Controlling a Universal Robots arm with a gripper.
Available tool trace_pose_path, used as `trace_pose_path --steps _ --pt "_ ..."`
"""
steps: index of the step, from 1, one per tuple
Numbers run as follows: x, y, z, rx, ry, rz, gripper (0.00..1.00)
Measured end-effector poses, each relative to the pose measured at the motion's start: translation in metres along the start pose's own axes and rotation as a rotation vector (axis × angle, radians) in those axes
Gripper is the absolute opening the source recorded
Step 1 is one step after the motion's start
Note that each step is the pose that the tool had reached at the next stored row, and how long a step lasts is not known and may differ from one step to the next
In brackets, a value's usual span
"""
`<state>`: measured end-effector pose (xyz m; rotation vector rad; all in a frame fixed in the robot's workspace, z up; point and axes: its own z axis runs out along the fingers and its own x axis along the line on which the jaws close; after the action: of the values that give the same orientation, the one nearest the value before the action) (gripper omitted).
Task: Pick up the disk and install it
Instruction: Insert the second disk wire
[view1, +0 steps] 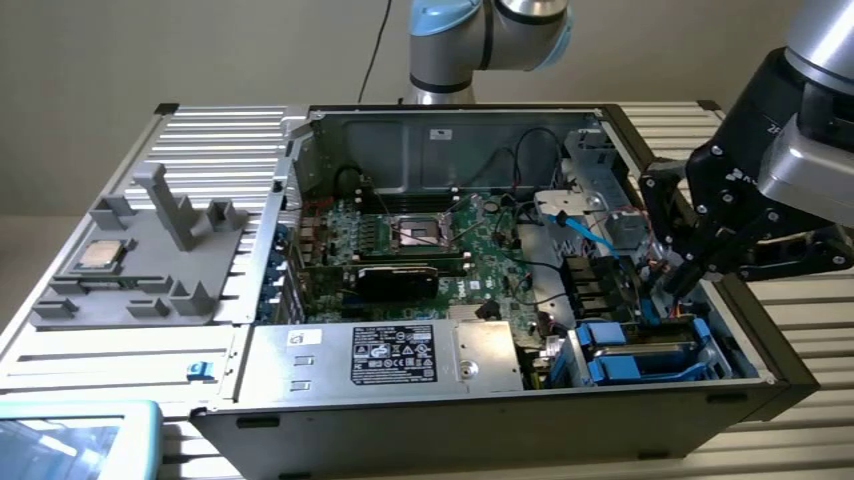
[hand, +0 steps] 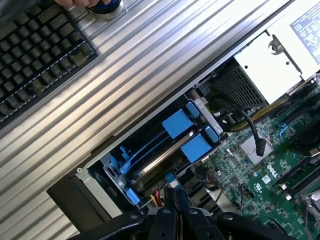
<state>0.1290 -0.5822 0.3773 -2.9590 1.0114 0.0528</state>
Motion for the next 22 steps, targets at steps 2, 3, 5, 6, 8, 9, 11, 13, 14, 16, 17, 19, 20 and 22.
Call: trace_pose_path --steps 2,3,5,6,8,9,11,13,14,16,17,19,20,22 --pt "0.0001 0.0000 0.0012 0.0038 0.0051 -0.024 0.11" --pt "0.0001 -0.0001 0.0014 0.0055 0.0061 -0.038 0.11" --pt "0.0001 0.0000 0.0018 0.0092 0.0047 -0.068 0.11" --pt "0.0001 0.0000 0.0018 0.0100 0.0037 -0.084 0.11" --pt "0.0000 0.0000 0.0018 0.0096 0.0032 -0.109 0.11" --pt "0.0000 0.0000 0.0018 0.0096 0.0031 -0.109 0.11" --pt "-0.0001 0.0001 0.0018 0.0095 0.0031 -0.109 0.11" --pt "-0.0017 -0.0006 0.0021 0.0067 0.0049 -0.112 0.11" --pt "-0.0018 -0.0007 0.0021 0.0059 0.0049 -0.129 0.11" --pt "-0.0019 -0.0006 0.0022 0.0047 0.0047 -0.164 0.11" --pt "-0.0019 -0.0006 0.0024 0.0040 0.0046 -0.181 0.11" --pt "-0.0018 -0.0007 0.0026 0.0027 0.0044 -0.218 0.11" --pt "-0.0019 -0.0007 0.0028 0.0020 0.0043 -0.236 0.11" --pt "-0.0018 -0.0007 0.0031 0.0007 0.0040 -0.273 0.11"
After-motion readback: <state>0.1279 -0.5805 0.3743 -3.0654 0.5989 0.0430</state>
